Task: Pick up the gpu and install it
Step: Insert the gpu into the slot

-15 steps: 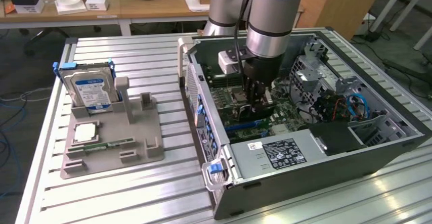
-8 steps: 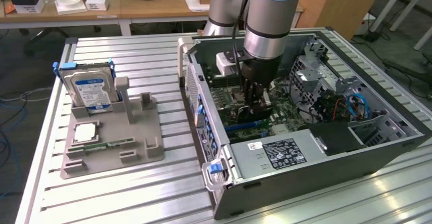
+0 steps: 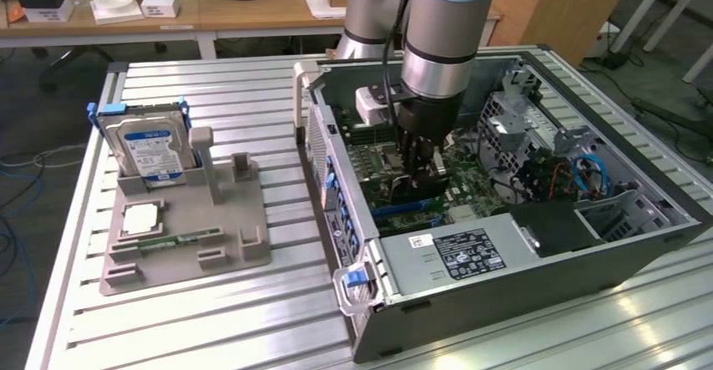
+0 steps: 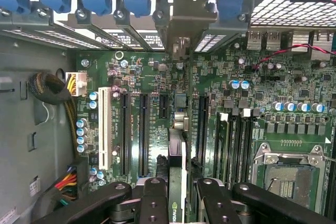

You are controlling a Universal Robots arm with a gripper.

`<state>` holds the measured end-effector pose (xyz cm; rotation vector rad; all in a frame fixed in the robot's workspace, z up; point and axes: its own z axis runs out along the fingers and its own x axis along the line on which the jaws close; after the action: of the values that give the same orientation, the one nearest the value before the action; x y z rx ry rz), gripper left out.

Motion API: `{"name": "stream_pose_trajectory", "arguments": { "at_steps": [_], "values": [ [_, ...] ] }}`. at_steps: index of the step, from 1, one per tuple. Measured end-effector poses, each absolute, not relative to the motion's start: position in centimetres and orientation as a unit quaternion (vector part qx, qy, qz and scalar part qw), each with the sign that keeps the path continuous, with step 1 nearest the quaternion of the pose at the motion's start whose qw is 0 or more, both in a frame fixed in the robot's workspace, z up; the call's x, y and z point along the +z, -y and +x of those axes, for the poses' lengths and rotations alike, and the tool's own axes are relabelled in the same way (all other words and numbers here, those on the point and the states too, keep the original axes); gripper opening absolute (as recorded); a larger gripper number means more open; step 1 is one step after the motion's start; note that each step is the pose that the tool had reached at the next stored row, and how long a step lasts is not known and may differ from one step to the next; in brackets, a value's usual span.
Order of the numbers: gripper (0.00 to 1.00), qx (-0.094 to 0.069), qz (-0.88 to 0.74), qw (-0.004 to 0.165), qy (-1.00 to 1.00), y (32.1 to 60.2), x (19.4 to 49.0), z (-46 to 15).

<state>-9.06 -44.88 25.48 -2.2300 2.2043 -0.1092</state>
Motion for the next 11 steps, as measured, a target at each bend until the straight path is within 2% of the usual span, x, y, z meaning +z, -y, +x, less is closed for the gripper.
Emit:
{"name": "stream_pose_trajectory", "arguments": {
  "at_steps": [11],
  "values": [
    [0.26, -0.035, -0.711, 0.002, -0.703, 44.88, 24.84, -9.09]
  ]
}}
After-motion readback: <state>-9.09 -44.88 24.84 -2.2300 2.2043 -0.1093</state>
